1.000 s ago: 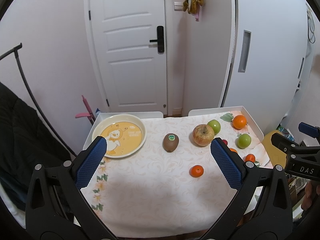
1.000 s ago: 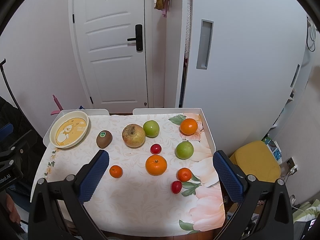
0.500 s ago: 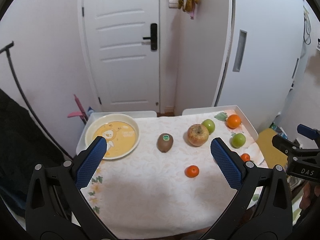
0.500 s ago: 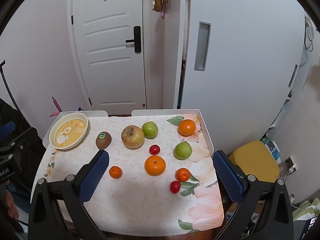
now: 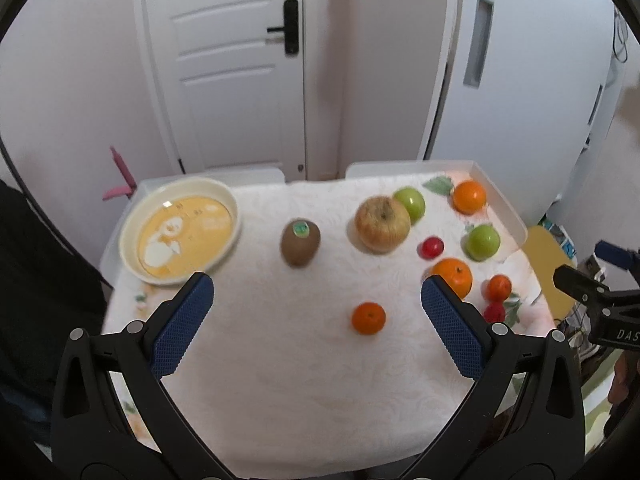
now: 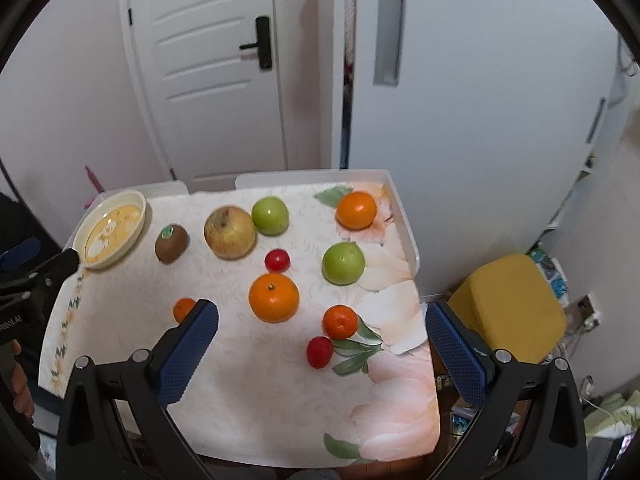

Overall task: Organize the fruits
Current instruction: 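Reach the left gripper to the small mandarin while the right gripper approaches the large orange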

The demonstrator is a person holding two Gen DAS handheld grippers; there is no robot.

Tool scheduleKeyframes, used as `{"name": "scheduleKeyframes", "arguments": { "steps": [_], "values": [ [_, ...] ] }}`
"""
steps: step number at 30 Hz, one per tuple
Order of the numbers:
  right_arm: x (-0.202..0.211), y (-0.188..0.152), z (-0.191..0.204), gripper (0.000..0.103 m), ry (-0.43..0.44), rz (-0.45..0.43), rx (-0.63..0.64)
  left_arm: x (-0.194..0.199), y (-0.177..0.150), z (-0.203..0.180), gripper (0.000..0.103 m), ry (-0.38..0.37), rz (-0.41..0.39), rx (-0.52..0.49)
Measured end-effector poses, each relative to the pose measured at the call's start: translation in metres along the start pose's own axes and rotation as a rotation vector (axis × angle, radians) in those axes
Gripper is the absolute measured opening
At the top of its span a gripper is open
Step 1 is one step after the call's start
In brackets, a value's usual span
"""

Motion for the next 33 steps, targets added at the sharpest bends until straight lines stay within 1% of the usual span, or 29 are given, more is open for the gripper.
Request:
{"name": "scheduleKeyframes", "arguments": {
  "steps": [4, 10, 11, 12, 16, 19, 20, 21, 22, 23, 26, 28, 29, 30, 31, 33],
  "values": [
    [-0.028, -0.009, -0.002, 0.103, 0.05, 0.009, 0.079, -0.027, -0.022, -0.012, 0.103, 0.012, 0.029, -0.023],
    [-0.064, -0.024, 0.007, 0.103, 0.153, 0.0, 0.232, -0.058, -0.051, -0.022, 0.103, 0.008, 0.057, -0.072],
    [-0.068, -0.026, 0.008, 0.103, 0.163, 0.001, 0.25, -0.063, -0.055, -0.023, 0.102, 0.005, 0.066, -0.078],
    [-0.074, -0.028, 0.011, 0.103, 0.178, -0.001, 0.273, -0.069, -0.059, -0.024, 0.099, 0.001, 0.078, -0.081],
    [-0.091, -0.031, 0.017, 0.103, 0.223, -0.001, 0.33, -0.086, -0.068, -0.026, 0.097, -0.002, 0.105, -0.082],
    [-0.103, -0.032, 0.02, 0.103, 0.253, 0.011, 0.344, -0.095, -0.071, -0.029, 0.097, -0.007, 0.116, -0.088],
    [-0.105, -0.032, 0.021, 0.102, 0.261, 0.01, 0.346, -0.098, -0.072, -0.03, 0.094, -0.009, 0.119, -0.089],
    [-0.107, -0.032, 0.022, 0.101, 0.269, 0.009, 0.352, -0.101, -0.073, -0.032, 0.087, -0.013, 0.123, -0.09],
    [-0.11, -0.032, 0.024, 0.101, 0.273, 0.01, 0.358, -0.105, -0.074, -0.033, 0.085, -0.02, 0.133, -0.091],
    [-0.112, -0.033, 0.026, 0.101, 0.276, 0.012, 0.367, -0.108, -0.074, -0.034, 0.083, -0.022, 0.138, -0.091],
    [-0.118, -0.033, 0.029, 0.101, 0.291, 0.015, 0.384, -0.115, -0.072, -0.035, 0.083, -0.028, 0.14, -0.087],
    [-0.121, -0.033, 0.032, 0.101, 0.297, 0.015, 0.394, -0.118, -0.071, -0.036, 0.079, -0.03, 0.138, -0.086],
    [-0.123, -0.033, 0.033, 0.1, 0.298, 0.016, 0.4, -0.12, -0.071, -0.037, 0.072, -0.031, 0.139, -0.085],
    [-0.125, -0.033, 0.034, 0.099, 0.3, 0.017, 0.405, -0.123, -0.07, -0.037, 0.069, -0.035, 0.146, -0.084],
    [-0.126, -0.032, 0.035, 0.097, 0.303, 0.018, 0.409, -0.125, -0.07, -0.038, 0.068, -0.036, 0.149, -0.084],
    [-0.131, -0.033, 0.037, 0.093, 0.312, 0.031, 0.419, -0.129, -0.071, -0.04, 0.055, -0.042, 0.155, -0.087]
  ]
}}
Point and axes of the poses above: each gripper's, at about its wrist camera, not at the fingertips, and x roughly against the way its jaws point, z to its left, y to its top, the point moved 3 cm from there along -x, roughly the way its jaws point, and after that the axes turned 3 degrees about -y, right-handed, at the moved point
